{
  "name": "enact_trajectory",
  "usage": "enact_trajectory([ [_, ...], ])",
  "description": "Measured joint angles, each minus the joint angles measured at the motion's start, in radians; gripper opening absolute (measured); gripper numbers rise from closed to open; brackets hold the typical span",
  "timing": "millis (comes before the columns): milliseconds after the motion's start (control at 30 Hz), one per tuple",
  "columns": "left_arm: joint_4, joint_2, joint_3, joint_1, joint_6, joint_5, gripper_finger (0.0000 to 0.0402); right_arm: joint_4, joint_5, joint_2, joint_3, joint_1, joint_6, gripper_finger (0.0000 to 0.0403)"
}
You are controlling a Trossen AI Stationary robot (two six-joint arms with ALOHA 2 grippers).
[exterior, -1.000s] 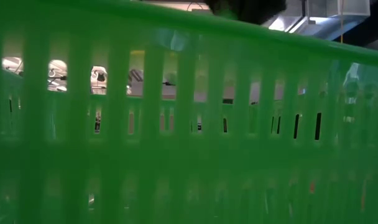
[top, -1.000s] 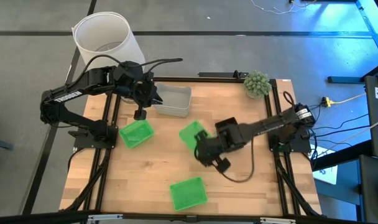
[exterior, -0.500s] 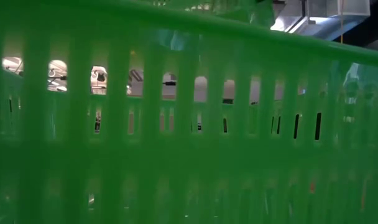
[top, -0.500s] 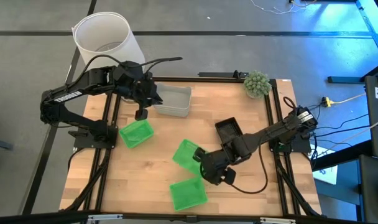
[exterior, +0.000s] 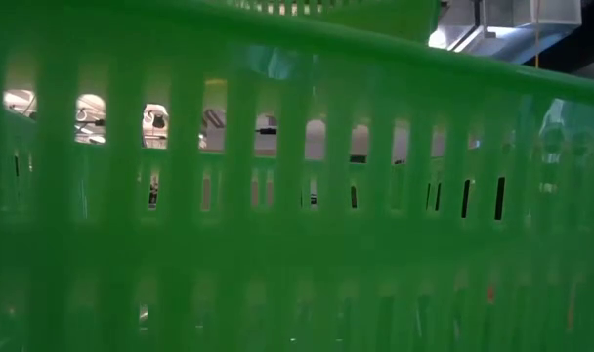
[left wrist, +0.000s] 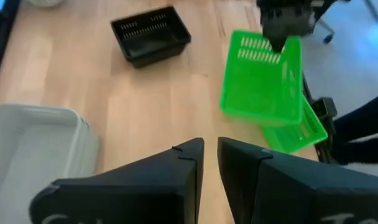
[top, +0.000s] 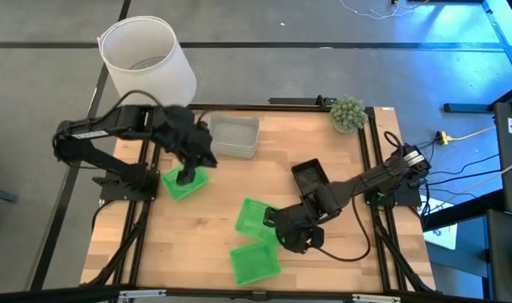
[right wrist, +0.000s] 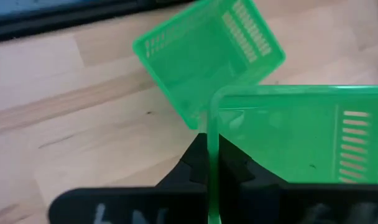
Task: Stack baskets by color
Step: Stack the top green bin on top of the bottom the green bin
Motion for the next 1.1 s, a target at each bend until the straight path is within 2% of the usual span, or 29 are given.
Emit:
enact_trajectory([
  [167,-0.011,0.0,0.0,-0.176,-0.11,-0.156,0.0039,0.011,-0.007,0.0,0.006,0.015,-0.038,0.0003],
  [333,-0.008,0.003,0.0,-0.337,-0.258,-0.267,0.0039,0.023,-0.007,0.0,0.006,0.019,-0.019,0.0002],
  [600,0.012,0.067,-0.008,-0.546,-0.415,-0.425,0.0039,0.062,-0.01,0.0,0.006,0.026,-0.019,0.0002],
  [800,0.094,0.141,-0.095,-0.621,-0.525,-0.468,0.0039,0.061,-0.032,0.0,0.006,0.025,-0.026,0.0002],
  [967,0.311,0.195,-0.187,-0.661,-0.554,-0.463,0.0039,0.03,-0.033,0.0,0.006,0.025,-0.039,0.0001],
  [1100,0.423,0.248,-0.23,-0.701,-0.591,-0.461,0.0039,-0.006,-0.026,0.0,0.006,0.025,-0.038,0.0001],
])
